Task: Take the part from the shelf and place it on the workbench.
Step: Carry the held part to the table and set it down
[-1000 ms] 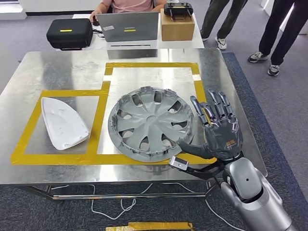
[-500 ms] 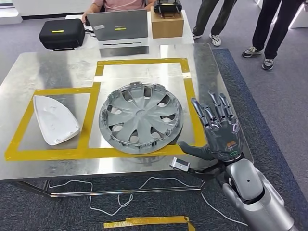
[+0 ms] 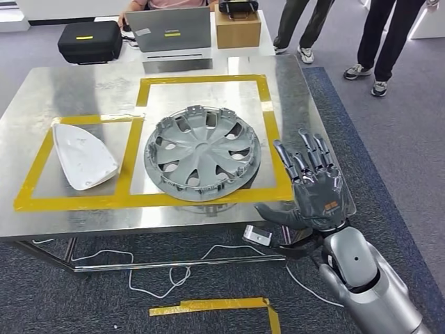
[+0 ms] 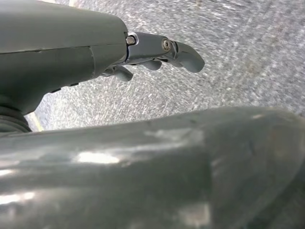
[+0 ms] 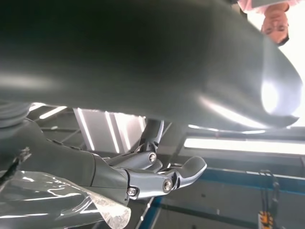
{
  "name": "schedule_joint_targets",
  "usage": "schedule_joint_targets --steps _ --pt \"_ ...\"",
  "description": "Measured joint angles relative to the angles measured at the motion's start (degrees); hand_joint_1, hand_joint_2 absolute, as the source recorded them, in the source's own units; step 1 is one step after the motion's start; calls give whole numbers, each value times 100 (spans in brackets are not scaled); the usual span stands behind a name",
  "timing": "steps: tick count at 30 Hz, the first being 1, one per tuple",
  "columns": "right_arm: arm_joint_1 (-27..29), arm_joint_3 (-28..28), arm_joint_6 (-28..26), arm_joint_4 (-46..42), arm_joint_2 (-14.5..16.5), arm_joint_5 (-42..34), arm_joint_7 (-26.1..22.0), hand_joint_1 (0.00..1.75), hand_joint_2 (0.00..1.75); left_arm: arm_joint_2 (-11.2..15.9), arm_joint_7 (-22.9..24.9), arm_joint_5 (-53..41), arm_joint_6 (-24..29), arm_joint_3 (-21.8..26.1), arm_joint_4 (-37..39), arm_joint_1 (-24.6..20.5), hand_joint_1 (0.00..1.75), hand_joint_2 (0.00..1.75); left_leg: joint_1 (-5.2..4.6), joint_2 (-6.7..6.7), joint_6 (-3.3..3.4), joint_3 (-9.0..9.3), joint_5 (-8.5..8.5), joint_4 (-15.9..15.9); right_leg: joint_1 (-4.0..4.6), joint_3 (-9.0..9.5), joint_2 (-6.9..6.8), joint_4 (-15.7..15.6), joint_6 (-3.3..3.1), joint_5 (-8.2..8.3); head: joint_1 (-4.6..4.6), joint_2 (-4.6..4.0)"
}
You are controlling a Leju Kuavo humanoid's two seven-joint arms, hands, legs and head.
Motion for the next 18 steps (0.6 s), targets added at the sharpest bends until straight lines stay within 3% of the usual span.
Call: schedule_joint_targets --steps 2,3,6,7,8,9,11,12,13,14,16,17,18 --pt "-2 10 15 0 -10 -10 2 0 0 -10 0 3 -1 4 5 2 0 0 9 33 63 -84 145 -48 -12 -68 7 23 63 -56 2 -1" --pt "-6 14 21 0 -19 -16 3 0 0 -15 0 3 -1 6 8 3 0 0 20 52 101 -151 230 -76 -12 -145 10 162 86 -243 9 -1" --pt "-11 26 49 2 -40 -31 8 0 0 -18 0 8 -2 19 11 5 0 0 10 83 171 -407 441 -83 -18 -432 5 1224 128 -1075 31 1" --pt "-7 31 59 3 -43 -34 8 0 0 -17 0 9 -2 25 11 7 0 0 1 88 173 -494 504 -79 -18 -453 3 1529 140 -1180 31 0" --pt "-4 34 68 3 -44 -35 10 0 0 -17 0 11 -2 31 12 7 0 0 -6 92 168 -578 566 -74 -18 -390 2 1654 146 -1155 30 0" --pt "-2 35 78 4 -45 -38 13 0 0 -19 0 12 -2 37 12 7 0 0 -11 94 159 -657 626 -69 -18 -212 0 1556 143 -1036 31 -1" --pt "-14 35 96 2 -45 -46 23 0 0 -24 0 13 -2 43 12 6 0 0 -25 92 129 -780 734 -48 -7 442 -19 834 104 -837 31 0" --pt "-27 34 102 -5 -45 -50 30 0 0 -26 -1 14 -2 45 12 6 0 0 -36 93 111 -829 777 -26 2 813 -32 370 80 -841 26 -1" --pt "-37 33 105 -13 -45 -51 37 0 0 -28 -2 16 -2 47 13 6 0 0 -44 93 87 -869 823 -4 14 1056 -43 11 56 -895 19 0" --pt "-43 33 107 -19 -45 -52 43 0 0 -29 -4 17 -2 50 15 7 0 0 -46 95 61 -904 871 11 28 1185 -48 -205 32 -945 17 0" --pt "-34 34 115 -23 -46 -53 53 0 0 -21 -8 22 0 61 25 16 0 0 -31 87 -4 -954 951 17 26 1137 -50 -301 -27 -919 15 1" --pt "-30 35 124 -23 -47 -54 59 0 0 -20 -9 24 2 69 31 25 0 0 -23 71 -44 -979 896 44 16 1115 -54 -306 -68 -859 12 0" --pt "-29 33 134 -22 -48 -57 68 0 0 -20 -9 26 4 77 37 39 0 0 -11 53 -85 -1018 734 149 2 1081 -59 -315 -111 -797 -1 -1"
